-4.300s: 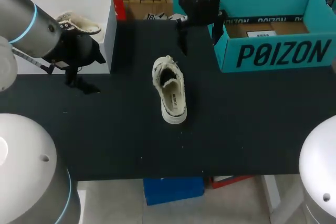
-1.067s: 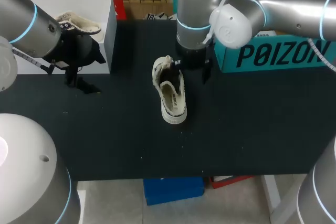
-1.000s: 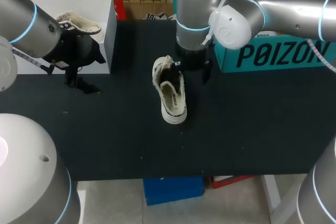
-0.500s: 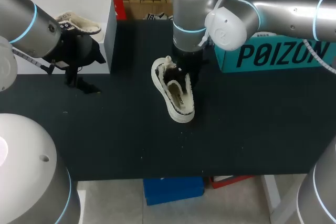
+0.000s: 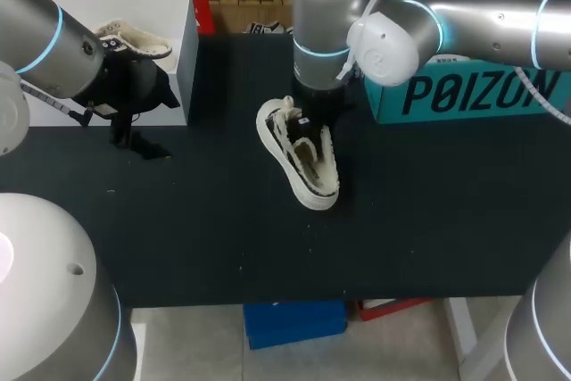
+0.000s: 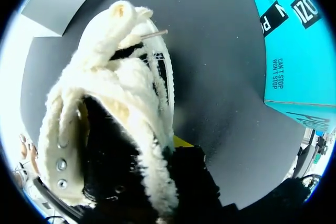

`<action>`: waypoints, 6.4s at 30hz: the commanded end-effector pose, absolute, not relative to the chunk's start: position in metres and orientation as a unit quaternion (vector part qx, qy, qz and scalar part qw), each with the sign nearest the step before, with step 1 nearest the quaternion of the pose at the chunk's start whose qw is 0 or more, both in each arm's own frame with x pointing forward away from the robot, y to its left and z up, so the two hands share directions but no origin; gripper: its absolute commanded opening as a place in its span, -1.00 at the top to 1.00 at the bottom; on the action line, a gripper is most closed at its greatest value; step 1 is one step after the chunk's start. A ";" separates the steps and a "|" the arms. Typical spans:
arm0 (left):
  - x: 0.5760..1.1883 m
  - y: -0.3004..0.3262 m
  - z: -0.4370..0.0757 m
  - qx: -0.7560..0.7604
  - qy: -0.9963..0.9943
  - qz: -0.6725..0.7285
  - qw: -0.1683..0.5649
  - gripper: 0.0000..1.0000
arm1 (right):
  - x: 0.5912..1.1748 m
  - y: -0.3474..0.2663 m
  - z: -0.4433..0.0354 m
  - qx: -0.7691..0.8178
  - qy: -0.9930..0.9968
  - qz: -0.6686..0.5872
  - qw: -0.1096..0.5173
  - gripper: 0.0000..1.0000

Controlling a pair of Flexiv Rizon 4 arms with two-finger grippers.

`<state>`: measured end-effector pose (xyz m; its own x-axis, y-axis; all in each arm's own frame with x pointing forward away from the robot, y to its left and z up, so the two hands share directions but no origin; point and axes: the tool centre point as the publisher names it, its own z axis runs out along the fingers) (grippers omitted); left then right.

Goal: Take the shoe out of the shoebox, open the shoe tongue, remove and reinsert the insole, then place the shoe into the shoebox

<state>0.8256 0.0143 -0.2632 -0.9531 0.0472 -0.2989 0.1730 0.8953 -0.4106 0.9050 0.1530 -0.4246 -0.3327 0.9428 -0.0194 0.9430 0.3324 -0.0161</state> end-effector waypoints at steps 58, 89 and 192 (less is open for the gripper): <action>0.825 0.015 -0.265 0.058 0.962 -0.223 0.145 -1.00 | 0.891 0.126 -0.272 0.046 0.991 -0.034 0.121 1.00; 0.825 0.015 -0.265 0.058 0.962 -0.223 0.145 -1.00 | 1.062 -0.039 -0.245 0.000 0.991 -0.040 0.126 1.00; 0.825 0.015 -0.265 0.058 0.962 -0.223 0.145 -1.00 | 1.127 -0.142 -0.413 0.024 0.998 0.015 0.057 1.00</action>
